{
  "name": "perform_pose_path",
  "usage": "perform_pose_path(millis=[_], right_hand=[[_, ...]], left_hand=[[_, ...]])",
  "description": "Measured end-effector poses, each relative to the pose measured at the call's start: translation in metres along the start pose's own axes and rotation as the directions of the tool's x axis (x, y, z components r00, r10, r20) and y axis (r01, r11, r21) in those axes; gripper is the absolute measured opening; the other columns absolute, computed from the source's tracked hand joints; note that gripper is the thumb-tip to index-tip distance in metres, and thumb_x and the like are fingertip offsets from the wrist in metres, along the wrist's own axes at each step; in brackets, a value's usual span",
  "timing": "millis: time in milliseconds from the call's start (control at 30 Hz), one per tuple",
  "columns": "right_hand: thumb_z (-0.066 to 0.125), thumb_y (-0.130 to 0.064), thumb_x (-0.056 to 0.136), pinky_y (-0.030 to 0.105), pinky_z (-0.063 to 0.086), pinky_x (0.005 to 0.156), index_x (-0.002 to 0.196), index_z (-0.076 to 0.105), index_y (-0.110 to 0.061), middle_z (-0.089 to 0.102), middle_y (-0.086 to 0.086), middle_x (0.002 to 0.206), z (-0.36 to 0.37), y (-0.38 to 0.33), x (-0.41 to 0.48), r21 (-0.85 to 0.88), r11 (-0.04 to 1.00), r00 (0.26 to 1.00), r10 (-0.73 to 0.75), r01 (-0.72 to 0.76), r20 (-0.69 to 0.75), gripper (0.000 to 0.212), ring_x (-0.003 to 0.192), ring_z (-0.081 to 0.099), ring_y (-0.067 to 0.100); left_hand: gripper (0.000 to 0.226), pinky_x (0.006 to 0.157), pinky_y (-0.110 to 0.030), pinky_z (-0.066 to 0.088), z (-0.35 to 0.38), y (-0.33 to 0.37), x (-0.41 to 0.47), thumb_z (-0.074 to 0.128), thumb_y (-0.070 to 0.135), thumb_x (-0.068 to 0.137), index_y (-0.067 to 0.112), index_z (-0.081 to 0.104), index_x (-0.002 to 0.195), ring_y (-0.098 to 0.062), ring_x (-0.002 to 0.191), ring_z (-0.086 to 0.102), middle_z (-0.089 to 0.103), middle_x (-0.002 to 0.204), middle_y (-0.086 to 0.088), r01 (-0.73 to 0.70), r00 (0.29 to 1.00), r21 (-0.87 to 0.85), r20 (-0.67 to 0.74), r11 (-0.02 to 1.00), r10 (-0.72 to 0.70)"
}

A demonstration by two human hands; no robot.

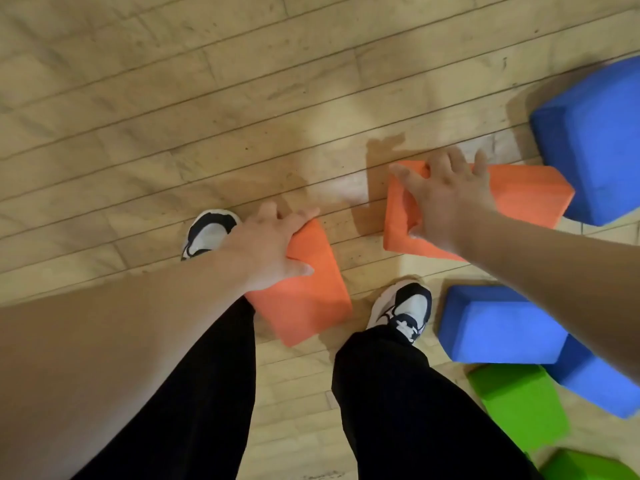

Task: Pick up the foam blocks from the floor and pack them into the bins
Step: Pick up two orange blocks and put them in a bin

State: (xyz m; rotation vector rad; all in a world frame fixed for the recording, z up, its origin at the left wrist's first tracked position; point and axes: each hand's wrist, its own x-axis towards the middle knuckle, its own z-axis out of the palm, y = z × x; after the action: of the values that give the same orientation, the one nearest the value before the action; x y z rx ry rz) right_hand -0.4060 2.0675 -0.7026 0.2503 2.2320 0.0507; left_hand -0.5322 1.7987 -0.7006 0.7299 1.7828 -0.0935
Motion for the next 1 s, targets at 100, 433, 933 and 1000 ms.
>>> perform_pose_path(millis=[100, 433, 933, 1000], right_hand=[[0.078, -0.067, 0.072, 0.054, 0.039, 0.107, 0.156, 0.005, -0.048, 0.036, 0.018, 0.142, -0.013, 0.002, 0.003, 0.043, 0.999, 0.998, 0.016, -0.019, 0.067, 0.113, 0.128, 0.047, 0.04], [0.062, -0.057, 0.084, 0.05, 0.045, 0.101, 0.154, 0.015, -0.054, 0.039, 0.008, 0.129, -0.118, -0.045, -0.13, 0.599, 0.735, 0.948, 0.247, -0.317, 0.199, 0.085, 0.118, 0.052, 0.037], [0.059, -0.059, 0.087, 0.049, 0.048, 0.099, 0.157, 0.02, -0.046, 0.043, 0.009, 0.143, -0.245, -0.213, -0.562, 0.853, -0.256, 0.445, 0.765, -0.454, 0.466, 0.082, 0.122, 0.052, 0.037], [0.061, -0.057, 0.086, 0.05, 0.049, 0.1, 0.157, 0.019, -0.046, 0.042, 0.009, 0.144, -0.246, -0.251, -0.595, 0.826, -0.374, 0.37, 0.76, -0.421, 0.534, 0.083, 0.124, 0.051, 0.036]], left_hand=[[0.096, 0.103, -0.045, 0.045, -0.003, -0.002, -0.022, 0.064, 0.071, 0.083, 0.06, -0.002, 0.151, -0.028, 0.137, 0.041, 0.039, 0.145, -0.003, 0.047, 0.994, 0.013, -0.095, 0.999, -0.045], [0.087, 0.094, -0.041, 0.046, -0.11, 0.032, -0.159, 0.062, 0.065, 0.088, 0.059, 0.004, 0.152, -0.035, 0.119, 0.055, 0.039, 0.141, -0.008, 0.102, 0.957, -0.106, -0.26, 0.989, -0.126], [0.081, 0.092, -0.048, 0.053, -0.199, 0.185, -0.503, 0.056, 0.065, 0.091, 0.048, 0.007, 0.153, -0.027, 0.109, 0.056, 0.039, 0.133, -0.003, -0.468, 0.802, 0.651, 0.029, 0.597, 0.597], [0.081, 0.093, -0.049, 0.053, -0.181, 0.189, -0.535, 0.056, 0.066, 0.09, 0.048, 0.009, 0.153, -0.027, 0.109, 0.056, 0.04, 0.132, -0.003, -0.515, 0.751, 0.705, 0.098, 0.487, 0.653]])
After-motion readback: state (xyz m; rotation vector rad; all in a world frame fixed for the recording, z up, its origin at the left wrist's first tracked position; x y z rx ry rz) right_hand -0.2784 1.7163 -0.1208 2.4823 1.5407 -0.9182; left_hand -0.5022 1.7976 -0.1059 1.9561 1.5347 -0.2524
